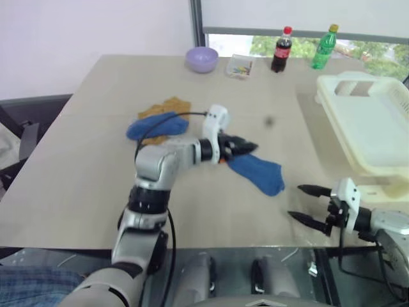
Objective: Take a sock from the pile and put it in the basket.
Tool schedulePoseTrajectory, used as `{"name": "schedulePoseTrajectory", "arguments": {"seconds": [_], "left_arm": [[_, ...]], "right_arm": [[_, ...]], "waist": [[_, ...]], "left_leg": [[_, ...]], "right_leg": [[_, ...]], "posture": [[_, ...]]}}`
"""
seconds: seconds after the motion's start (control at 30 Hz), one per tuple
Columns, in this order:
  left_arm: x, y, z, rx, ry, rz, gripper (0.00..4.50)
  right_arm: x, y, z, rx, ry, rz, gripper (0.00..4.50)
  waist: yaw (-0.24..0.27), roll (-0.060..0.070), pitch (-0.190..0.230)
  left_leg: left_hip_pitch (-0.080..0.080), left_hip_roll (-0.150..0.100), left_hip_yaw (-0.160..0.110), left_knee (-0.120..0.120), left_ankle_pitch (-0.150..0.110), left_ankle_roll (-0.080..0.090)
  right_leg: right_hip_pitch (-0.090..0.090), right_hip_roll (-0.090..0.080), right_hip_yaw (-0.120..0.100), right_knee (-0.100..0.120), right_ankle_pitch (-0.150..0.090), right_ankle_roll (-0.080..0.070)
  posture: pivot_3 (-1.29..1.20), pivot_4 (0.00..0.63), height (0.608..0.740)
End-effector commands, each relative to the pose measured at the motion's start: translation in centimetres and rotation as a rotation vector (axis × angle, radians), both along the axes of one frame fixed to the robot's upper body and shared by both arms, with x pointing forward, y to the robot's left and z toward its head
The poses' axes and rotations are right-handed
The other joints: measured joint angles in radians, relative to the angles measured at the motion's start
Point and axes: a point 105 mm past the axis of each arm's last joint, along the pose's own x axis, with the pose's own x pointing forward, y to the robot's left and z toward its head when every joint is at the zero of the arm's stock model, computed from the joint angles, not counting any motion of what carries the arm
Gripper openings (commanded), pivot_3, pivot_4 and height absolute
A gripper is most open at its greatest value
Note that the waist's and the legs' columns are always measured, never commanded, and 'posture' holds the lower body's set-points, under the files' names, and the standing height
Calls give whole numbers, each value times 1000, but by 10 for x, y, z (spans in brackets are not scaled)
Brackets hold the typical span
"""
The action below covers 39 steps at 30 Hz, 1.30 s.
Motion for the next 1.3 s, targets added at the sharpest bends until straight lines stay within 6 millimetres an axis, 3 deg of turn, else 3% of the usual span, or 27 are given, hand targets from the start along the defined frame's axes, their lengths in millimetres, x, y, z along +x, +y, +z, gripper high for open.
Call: {"name": "schedulePoseTrajectory", "arguments": {"seconds": [0.03, 0.17, 0.37, 0.5, 0.57, 0.63, 0.8, 1.03, 1.3], "left_arm": [[19, -9, -7, 11, -28, -33, 2925], [30, -18, -26, 74, 10, -87, 2925], [19, -14, -63, 169, 117, -204, 2925], [-10, -1, -73, 140, 245, -354, 2925], [-34, 14, -77, 144, 288, -448, 2925], [-53, 31, -82, 168, 339, -470, 2925], [-77, 54, -77, 127, 369, -466, 2925], [-75, 63, -93, 161, 342, -347, 2925], [-67, 56, -95, 125, 317, -316, 2925]], "right_arm": [[5, 8, -7, -88, 10, -40, 4279], [8, 15, -15, -164, 85, -51, 4279], [14, 10, -10, -181, 65, -55, 4279], [16, 6, -11, -205, 66, -59, 4279], [19, 4, -11, -214, 54, -66, 4279], [21, 4, -10, -212, 46, -70, 4279], [22, 6, -10, -211, 44, -60, 4279], [20, 9, -10, -212, 50, -19, 4279], [46, -4, 6, -237, -36, -64, 4279]], "waist": [[3, -1, 1], [-2, -10, 6], [-5, -11, 6], [-8, -11, 6], [-12, -10, 5], [-20, -10, 5], [-22, -10, 4], [-18, -7, 1], [-3, -5, -1]], "left_leg": [[-1, 0, 1, 0, 0, 0], [-2, -1, 2, 0, 1, -2], [0, 1, 2, 0, -1, 2], [0, 2, 1, 0, -1, 2], [1, 2, 2, 0, -1, 2], [1, 2, 2, 0, -1, 1], [1, 2, 2, 0, 0, -1], [2, 2, 1, 0, -1, 2], [4, 2, 1, 1, 0, 1]], "right_leg": [[0, 0, 0, -1, 0, 1], [-1, -1, 0, -2, 1, 6], [0, 0, 0, -1, 0, 7], [0, 0, 0, 0, 0, 6], [0, 0, 0, 0, 1, 6], [0, 0, 1, 0, 1, 5], [0, -2, 2, 0, -1, 3], [1, -2, 1, 1, -2, 2], [2, -2, 0, 1, -2, 3]], "posture": [[0, 150, 733], [0, 150, 733], [0, 150, 733], [0, 150, 733], [0, 150, 733], [0, 150, 733], [0, 150, 733], [0, 150, 733], [0, 150, 733]]}}
